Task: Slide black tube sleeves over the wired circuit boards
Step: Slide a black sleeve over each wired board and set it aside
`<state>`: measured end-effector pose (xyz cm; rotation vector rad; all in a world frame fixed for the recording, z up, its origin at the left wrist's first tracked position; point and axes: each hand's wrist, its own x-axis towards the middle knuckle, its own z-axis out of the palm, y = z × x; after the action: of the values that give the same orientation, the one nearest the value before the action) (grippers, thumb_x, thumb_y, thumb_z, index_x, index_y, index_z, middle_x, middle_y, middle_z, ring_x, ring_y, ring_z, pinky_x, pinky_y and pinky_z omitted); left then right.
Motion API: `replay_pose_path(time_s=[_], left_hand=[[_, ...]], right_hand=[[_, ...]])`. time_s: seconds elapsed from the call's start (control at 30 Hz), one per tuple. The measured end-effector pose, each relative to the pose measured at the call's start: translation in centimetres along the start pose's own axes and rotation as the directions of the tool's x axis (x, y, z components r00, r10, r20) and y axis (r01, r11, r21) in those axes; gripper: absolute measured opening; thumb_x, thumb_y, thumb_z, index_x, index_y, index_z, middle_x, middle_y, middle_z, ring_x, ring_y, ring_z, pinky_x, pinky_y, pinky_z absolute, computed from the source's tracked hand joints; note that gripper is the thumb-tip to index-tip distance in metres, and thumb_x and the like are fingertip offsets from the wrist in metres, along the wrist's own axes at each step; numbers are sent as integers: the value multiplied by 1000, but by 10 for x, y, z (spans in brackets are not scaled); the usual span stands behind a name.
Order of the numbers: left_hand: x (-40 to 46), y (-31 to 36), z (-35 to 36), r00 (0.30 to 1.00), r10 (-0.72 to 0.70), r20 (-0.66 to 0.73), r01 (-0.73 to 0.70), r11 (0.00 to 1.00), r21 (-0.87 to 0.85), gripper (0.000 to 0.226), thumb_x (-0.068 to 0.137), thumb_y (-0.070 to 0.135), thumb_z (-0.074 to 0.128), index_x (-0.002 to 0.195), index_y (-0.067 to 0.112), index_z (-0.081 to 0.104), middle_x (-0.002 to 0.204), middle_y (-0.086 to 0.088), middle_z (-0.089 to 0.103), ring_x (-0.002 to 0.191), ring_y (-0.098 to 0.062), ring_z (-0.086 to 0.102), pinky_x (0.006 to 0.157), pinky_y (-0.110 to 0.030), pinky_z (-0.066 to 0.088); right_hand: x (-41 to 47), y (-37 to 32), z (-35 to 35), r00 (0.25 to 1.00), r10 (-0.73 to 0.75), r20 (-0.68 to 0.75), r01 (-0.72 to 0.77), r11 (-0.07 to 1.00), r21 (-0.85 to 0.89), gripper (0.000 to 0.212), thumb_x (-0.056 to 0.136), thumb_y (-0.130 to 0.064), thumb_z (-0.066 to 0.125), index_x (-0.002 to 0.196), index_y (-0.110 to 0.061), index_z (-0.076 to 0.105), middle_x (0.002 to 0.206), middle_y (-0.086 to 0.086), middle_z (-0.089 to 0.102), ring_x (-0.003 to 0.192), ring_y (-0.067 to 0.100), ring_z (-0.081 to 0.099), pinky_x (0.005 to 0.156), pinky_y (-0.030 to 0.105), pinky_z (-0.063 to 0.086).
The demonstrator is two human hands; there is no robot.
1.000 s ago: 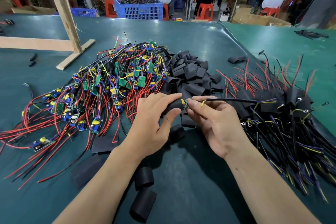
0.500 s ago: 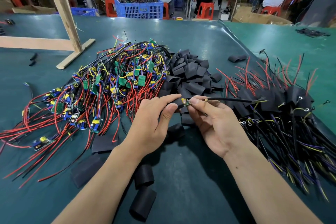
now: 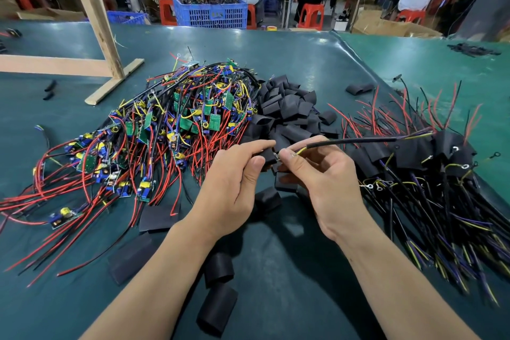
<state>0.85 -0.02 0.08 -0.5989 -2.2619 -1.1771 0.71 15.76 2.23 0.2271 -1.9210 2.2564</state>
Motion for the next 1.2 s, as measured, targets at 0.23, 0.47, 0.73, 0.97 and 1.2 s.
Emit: replay_pose_path(time_s=[0.23, 0.47, 0.73, 0.97, 1.2], left_hand=[[1, -1, -2, 999, 42, 2, -42, 998, 56, 34, 98, 23, 49, 130, 13, 58, 107, 10, 58, 97, -7, 49, 91, -39, 41], [3, -1, -1, 996, 79, 44, -83, 991, 104, 38, 95, 31, 58, 127, 12, 61, 98, 14, 58, 92, -12, 51, 85, -42, 43], [4, -6, 1, 991, -28, 132, 3, 983, 186, 48, 96, 47, 46, 118, 7, 61, 98, 3, 64, 87, -24, 55, 84, -46, 41], [5, -8, 1, 985, 12, 170, -55, 966, 253, 48, 98, 44, 36, 119, 9, 62, 99, -4, 65, 89, -28, 58, 79, -49, 42], [6, -10, -5, 991, 33, 130, -66, 964, 256, 48, 97, 42, 40, 124, 8, 61, 96, -5, 62, 90, -24, 54, 78, -47, 40]], right_hand=[[3, 0, -4, 996, 89, -8, -89, 996, -6, 5, 81, -8, 75, 79, -12, 73, 73, 5, 71, 75, 21, 68, 71, 43, 59], [1, 3, -2, 999, 52, -17, -53, 994, -91, 9, 82, -8, 76, 76, -16, 76, 76, 12, 73, 70, 21, 68, 63, 29, 57], [2, 3, 4, 994, 102, -44, -102, 995, 1, 17, 78, -2, 76, 72, -18, 78, 79, 1, 75, 71, 12, 66, 62, 23, 55], [1, 2, -1, 970, 227, 91, -229, 973, 14, 11, 85, -8, 70, 83, -15, 77, 83, 5, 75, 77, 16, 69, 60, 26, 55], [5, -11, -11, 904, 328, 276, -378, 913, 153, 22, 84, -15, 70, 104, -6, 71, 95, 13, 72, 79, 22, 71, 59, 29, 57]])
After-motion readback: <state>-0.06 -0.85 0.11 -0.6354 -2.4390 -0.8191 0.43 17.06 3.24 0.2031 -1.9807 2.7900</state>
